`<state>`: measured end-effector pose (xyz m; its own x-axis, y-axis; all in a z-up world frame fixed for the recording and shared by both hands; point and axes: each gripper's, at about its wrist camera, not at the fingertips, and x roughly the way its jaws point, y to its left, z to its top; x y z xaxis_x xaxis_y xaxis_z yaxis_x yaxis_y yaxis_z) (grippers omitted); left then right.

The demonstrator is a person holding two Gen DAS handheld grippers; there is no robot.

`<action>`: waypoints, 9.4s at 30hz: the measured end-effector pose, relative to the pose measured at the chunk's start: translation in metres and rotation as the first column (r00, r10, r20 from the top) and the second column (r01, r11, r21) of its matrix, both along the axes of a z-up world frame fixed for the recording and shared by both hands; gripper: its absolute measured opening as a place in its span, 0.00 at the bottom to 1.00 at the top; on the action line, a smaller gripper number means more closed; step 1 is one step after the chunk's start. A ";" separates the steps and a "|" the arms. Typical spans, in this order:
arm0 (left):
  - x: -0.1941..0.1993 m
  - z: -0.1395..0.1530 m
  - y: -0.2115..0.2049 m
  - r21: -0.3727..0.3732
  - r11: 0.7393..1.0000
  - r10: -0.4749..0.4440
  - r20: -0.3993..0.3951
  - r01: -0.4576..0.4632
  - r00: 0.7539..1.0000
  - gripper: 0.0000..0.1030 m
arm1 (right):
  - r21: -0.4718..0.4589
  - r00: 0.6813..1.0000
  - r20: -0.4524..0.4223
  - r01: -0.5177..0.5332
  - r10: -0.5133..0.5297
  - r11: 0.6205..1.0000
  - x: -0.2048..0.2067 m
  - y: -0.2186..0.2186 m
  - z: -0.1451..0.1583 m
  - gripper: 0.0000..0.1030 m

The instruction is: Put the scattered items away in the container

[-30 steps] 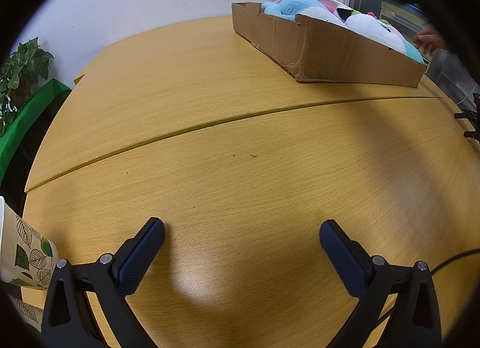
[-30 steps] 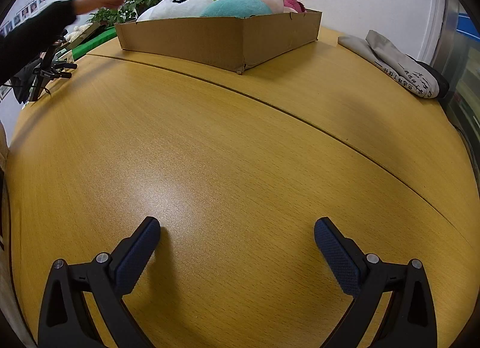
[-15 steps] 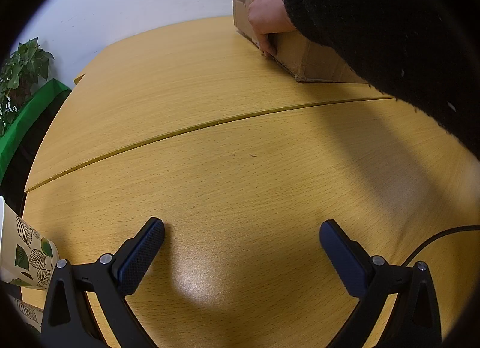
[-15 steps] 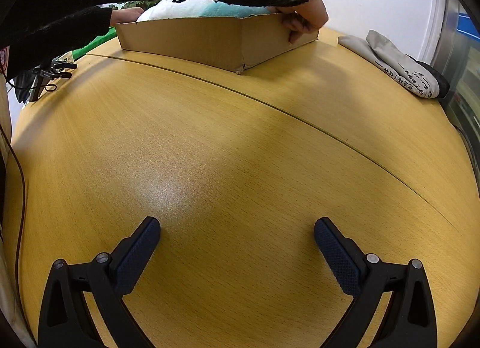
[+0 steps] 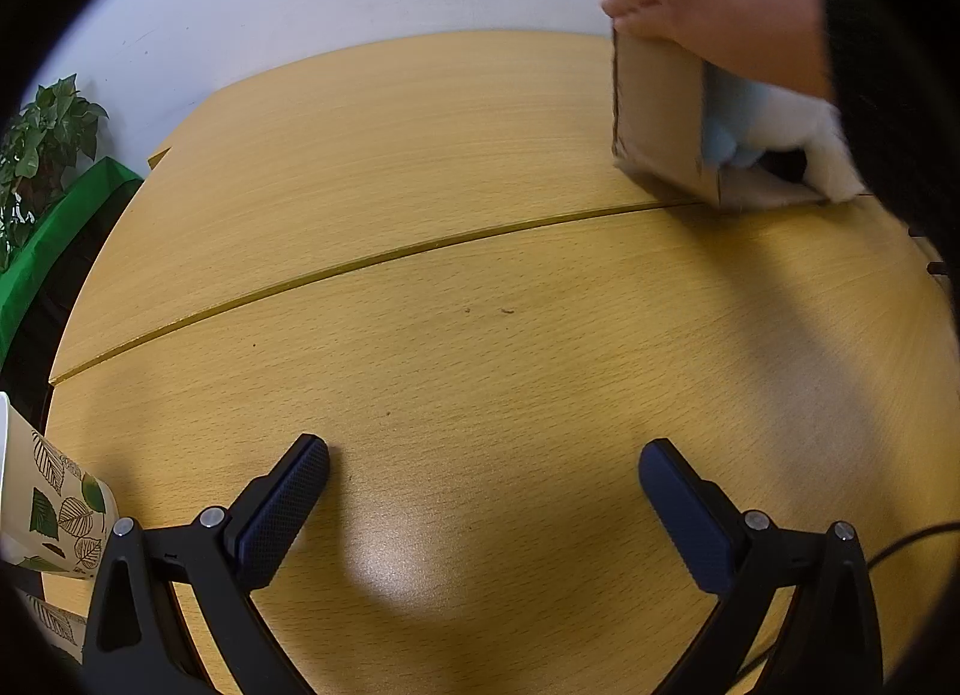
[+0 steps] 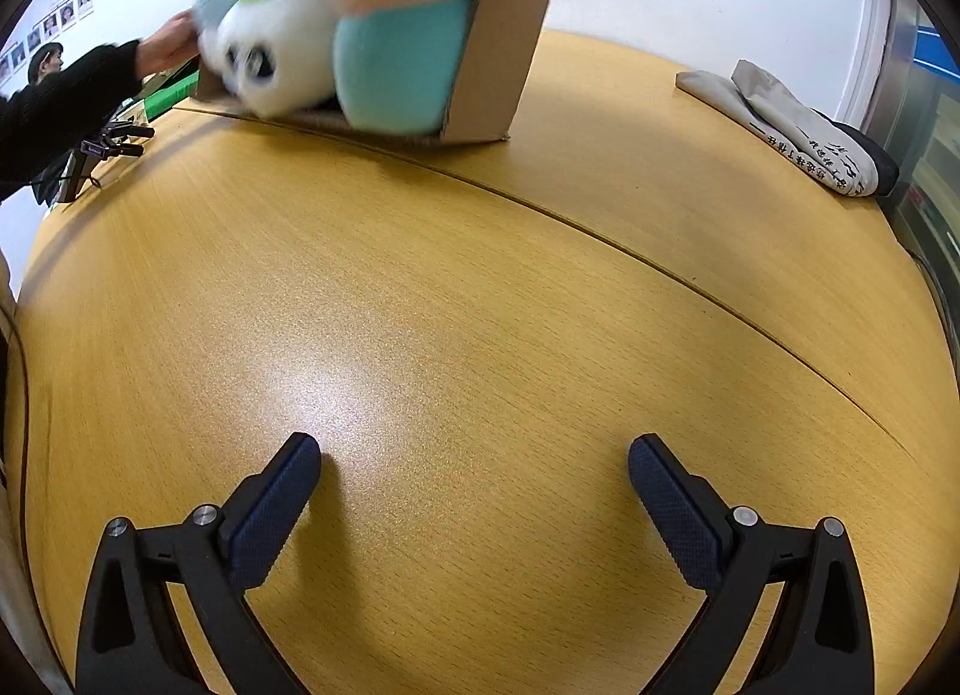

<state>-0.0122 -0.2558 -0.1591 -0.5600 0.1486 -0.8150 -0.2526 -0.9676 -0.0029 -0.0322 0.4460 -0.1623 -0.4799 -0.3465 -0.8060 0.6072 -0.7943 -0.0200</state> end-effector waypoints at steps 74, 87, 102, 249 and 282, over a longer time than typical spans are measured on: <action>-0.008 0.002 0.001 -0.002 1.000 0.007 0.000 -0.007 1.000 1.00 | 0.000 1.000 -0.001 0.000 0.000 1.000 -0.001 -0.002 0.000 1.00; -0.010 0.003 0.002 -0.001 1.000 0.020 0.001 -0.020 1.000 1.00 | 0.001 0.958 -0.004 0.286 -0.286 0.958 0.000 -0.020 0.001 1.00; -0.008 0.006 0.026 -0.006 0.970 0.245 0.002 -0.245 0.970 1.00 | 0.002 0.936 -0.005 0.352 -0.352 0.936 0.003 -0.036 0.001 1.00; 0.124 0.217 0.185 0.434 0.876 -0.090 -0.278 0.208 0.956 0.43 | -0.451 0.889 -0.248 0.245 -0.384 0.858 0.168 -0.179 0.202 0.54; -0.353 0.091 0.217 0.313 0.948 0.021 0.120 -0.058 0.993 0.48 | -0.253 0.879 0.092 0.476 -0.468 0.843 -0.334 -0.154 0.115 0.55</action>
<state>-0.3656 -0.0390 -0.0676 -0.4767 0.3882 -0.7887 -0.1947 -0.9216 -0.3359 -0.3659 0.2918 -0.0478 -0.6195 -0.2815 -0.7328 0.1549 -0.9590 0.2374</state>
